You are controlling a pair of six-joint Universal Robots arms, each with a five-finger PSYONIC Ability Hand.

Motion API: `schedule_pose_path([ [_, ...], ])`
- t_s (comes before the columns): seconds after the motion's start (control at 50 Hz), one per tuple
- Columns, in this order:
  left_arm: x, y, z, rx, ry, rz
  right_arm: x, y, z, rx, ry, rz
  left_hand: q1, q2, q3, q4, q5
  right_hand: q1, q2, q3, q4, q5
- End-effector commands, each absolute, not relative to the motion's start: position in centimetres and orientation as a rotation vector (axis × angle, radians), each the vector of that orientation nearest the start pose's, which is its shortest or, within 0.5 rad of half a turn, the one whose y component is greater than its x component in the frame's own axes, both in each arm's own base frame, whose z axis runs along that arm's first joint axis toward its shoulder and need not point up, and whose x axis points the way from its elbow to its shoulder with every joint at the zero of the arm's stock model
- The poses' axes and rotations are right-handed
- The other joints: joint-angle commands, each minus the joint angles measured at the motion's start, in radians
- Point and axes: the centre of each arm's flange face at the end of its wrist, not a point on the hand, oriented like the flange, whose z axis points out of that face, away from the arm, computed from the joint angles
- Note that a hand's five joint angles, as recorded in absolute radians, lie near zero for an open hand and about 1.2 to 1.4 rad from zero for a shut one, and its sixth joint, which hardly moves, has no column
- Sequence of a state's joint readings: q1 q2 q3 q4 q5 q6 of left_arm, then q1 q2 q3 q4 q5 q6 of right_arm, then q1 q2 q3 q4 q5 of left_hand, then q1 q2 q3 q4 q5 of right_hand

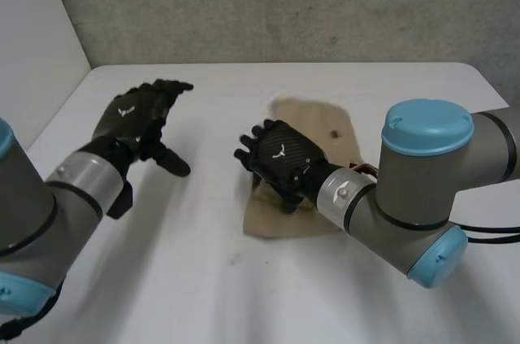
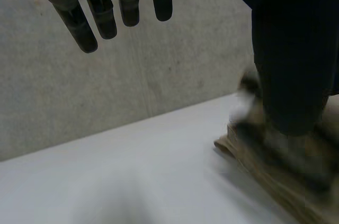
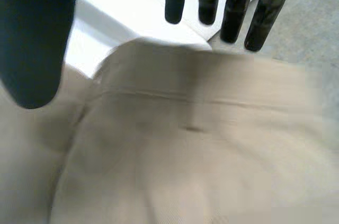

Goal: Fold the shorts.

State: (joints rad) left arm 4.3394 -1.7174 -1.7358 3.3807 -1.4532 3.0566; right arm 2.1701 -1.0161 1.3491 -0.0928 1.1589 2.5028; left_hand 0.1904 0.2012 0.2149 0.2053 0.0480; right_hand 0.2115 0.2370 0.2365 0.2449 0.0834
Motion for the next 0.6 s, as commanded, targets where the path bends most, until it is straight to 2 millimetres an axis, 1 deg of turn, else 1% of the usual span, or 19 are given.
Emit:
schedule_pose_path([
  [0.02, -26.2, -26.5, 27.2, 0.53, 2.479, -2.504, 32.6, -27.2, 24.6, -1.006, 1.787, -1.835, -0.016, -0.027, -0.04, -0.031, -0.048, -0.037, -0.062, -0.062, -0.07, -0.083],
  [0.06, -26.9, -27.3, 27.7, 0.538, 2.477, -2.515, 31.3, -28.3, 25.4, -0.866, 1.835, -1.852, -0.016, -0.027, -0.04, -0.031, -0.048, -0.037, -0.062, -0.062, -0.07, -0.083],
  [0.08, -27.4, -27.5, 27.6, 0.554, 2.49, -2.508, 30.2, -29.2, 26.4, -0.754, 1.849, -1.866, -0.016, -0.027, -0.04, -0.031, -0.048, -0.037, -0.062, -0.062, -0.07, -0.083],
  [0.1, -28.0, -27.6, 27.4, 0.572, 2.508, -2.499, 29.8, -29.5, 26.7, -0.71, 1.857, -1.867, -0.016, -0.027, -0.04, -0.031, -0.048, -0.037, -0.062, -0.062, -0.07, -0.083],
  [0.12, -29.6, -27.5, 27.2, 0.623, 2.54, -2.496, 29.4, -29.7, 26.7, -0.674, 1.868, -1.863, -0.016, -0.027, -0.04, -0.031, -0.048, -0.037, -0.062, -0.062, -0.07, -0.083],
  [0.14, -30.5, -27.4, 27.0, 0.652, 2.558, -2.493, 29.3, -29.8, 26.8, -0.648, 1.871, -1.857, -0.016, -0.027, -0.04, -0.031, -0.048, -0.037, -0.062, -0.062, -0.07, -0.083],
  [0.18, -31.9, -27.4, 26.6, 0.696, 2.58, -2.488, 29.1, -30.1, 26.4, -0.616, 1.898, -1.835, -0.016, -0.027, -0.04, -0.031, -0.048, -0.037, -0.062, -0.062, -0.07, -0.083],
  [0.2, -33.2, -27.5, 26.2, 0.736, 2.598, -2.482, 29.0, -30.1, 26.1, -0.614, 1.911, -1.827, -0.016, -0.027, -0.04, -0.031, -0.048, -0.037, -0.062, -0.062, -0.07, -0.083],
  [0.22, -33.8, -27.6, 25.8, 0.753, 2.606, -2.477, 28.9, -30.3, 25.8, -0.613, 1.926, -1.818, -0.016, -0.027, -0.04, -0.031, -0.048, -0.037, -0.062, -0.062, -0.07, -0.083],
  [0.26, -35.0, -27.8, 24.9, 0.783, 2.623, -2.466, 28.9, -30.4, 24.6, -0.62, 1.982, -1.765, -0.016, -0.027, -0.04, -0.031, -0.048, -0.037, -0.062, -0.062, -0.07, -0.083],
  [0.28, -36.1, -28.0, 23.9, 0.809, 2.639, -2.453, 28.9, -30.4, 24.1, -0.622, 2.006, -1.74, -0.016, -0.027, -0.04, -0.031, -0.048, -0.037, -0.062, -0.062, -0.07, -0.083],
  [0.34, -37.3, -28.5, 22.2, 0.832, 2.664, -2.423, 29.3, -31.0, 22.5, -0.639, 2.067, -1.663, -0.016, -0.027, -0.04, -0.031, -0.048, -0.037, -0.062, -0.062, -0.07, -0.083],
  [0.36, -38.0, -28.7, 20.9, 0.849, 2.683, -2.398, 29.3, -31.1, 22.0, -0.644, 2.082, -1.644, -0.015, -0.026, -0.04, -0.03, -0.047, -0.037, -0.062, -0.062, -0.07, -0.083],
  [0.38, -38.2, -28.8, 20.3, 0.851, 2.693, -2.383, 29.5, -31.3, 21.5, -0.652, 2.097, -1.622, -0.012, -0.023, -0.037, -0.027, -0.044, -0.037, -0.062, -0.062, -0.07, -0.083],
  [0.4, -38.5, -29.0, 19.6, 0.851, 2.701, -2.369, 29.6, -31.6, 20.4, -0.674, 2.13, -1.585, -0.012, -0.023, -0.037, -0.027, -0.044, -0.037, -0.062, -0.062, -0.07, -0.083],
  [0.46, -39.0, -29.3, 17.1, 0.841, 2.742, -2.281, 29.8, -32.1, 19.1, -0.725, 2.168, -1.564, -0.009, -0.02, -0.034, -0.024, -0.041, -0.037, -0.062, -0.062, -0.07, -0.083],
  [0.48, -39.0, -29.3, 16.5, 0.835, 2.752, -2.253, 29.9, -32.4, 18.2, -0.764, 2.19, -1.557, -0.009, -0.02, -0.034, -0.024, -0.041, -0.037, -0.062, -0.062, -0.07, -0.083],
  [0.5, -39.0, -29.3, 15.3, 0.832, 2.776, -2.196, 29.9, -32.6, 17.9, -0.786, 2.197, -1.558, -0.009, -0.02, -0.034, -0.024, -0.041, -0.037, -0.062, -0.062, -0.07, -0.083],
  [0.6, -38.5, -29.0, 12.7, 0.841, 2.84, -2.033, 29.9, -32.8, 16.1, -0.924, 2.239, -1.545, -0.012, -0.023, -0.037, -0.027, -0.044, -0.037, -0.062, -0.062, -0.07, -0.083],
])
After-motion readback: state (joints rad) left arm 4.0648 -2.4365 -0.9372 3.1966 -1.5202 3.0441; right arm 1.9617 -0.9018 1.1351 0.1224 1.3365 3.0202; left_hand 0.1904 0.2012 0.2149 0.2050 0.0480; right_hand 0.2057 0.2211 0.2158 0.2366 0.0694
